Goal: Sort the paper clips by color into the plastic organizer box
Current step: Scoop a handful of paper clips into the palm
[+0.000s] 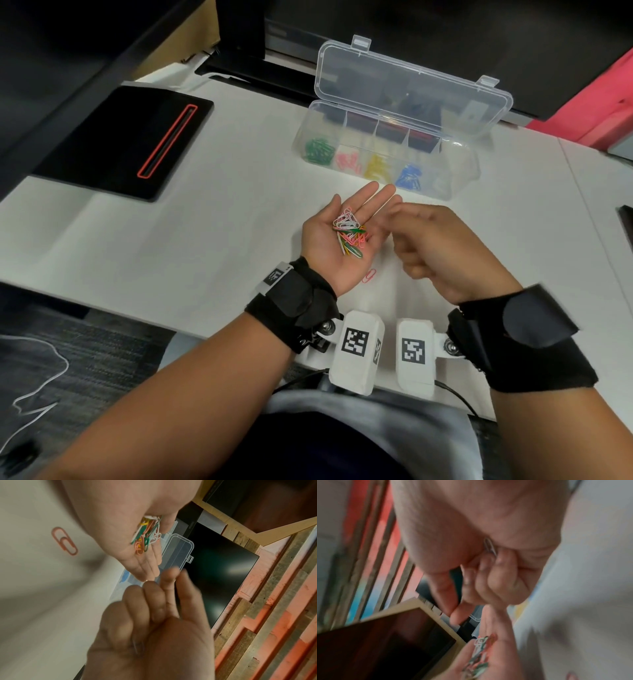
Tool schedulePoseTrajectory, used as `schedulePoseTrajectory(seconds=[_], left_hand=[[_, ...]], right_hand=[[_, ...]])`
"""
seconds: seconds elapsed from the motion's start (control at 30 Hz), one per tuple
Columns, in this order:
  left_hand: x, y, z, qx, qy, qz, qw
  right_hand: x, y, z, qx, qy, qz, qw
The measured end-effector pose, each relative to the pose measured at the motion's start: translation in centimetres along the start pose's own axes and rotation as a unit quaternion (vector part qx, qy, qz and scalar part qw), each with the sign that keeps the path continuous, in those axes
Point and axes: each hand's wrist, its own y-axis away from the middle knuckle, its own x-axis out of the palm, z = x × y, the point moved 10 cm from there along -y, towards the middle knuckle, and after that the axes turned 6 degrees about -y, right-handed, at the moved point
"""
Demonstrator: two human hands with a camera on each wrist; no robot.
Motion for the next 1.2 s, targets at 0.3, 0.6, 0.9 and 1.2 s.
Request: schedulePoseTrajectory(seconds=[0.3, 0.6, 0.9, 1.2], left_hand=[[0.4, -0.1, 0.3, -0.011, -0.002, 0.014, 1.000], [0.3, -0.1, 0.0, 0.005, -0.001, 0.009, 1.000], [1.2, 0.6, 0.1, 0.002, -0.033, 0.028, 0.999], [1.7, 0.7, 0.7, -0.029, -0.044, 0.043, 0.998]], right_hand=[[0.6, -0.3, 0.7, -0.097, 0.265, -0.037, 0.959], [-0.1, 0.4, 2.0, -0.114, 0.107, -0.034, 0.987], [0.2, 0.0, 0.9, 0.022, -0.230, 0.060, 0.971], [1.9, 0.3, 1.2, -0.048, 0.135, 0.026, 0.989]])
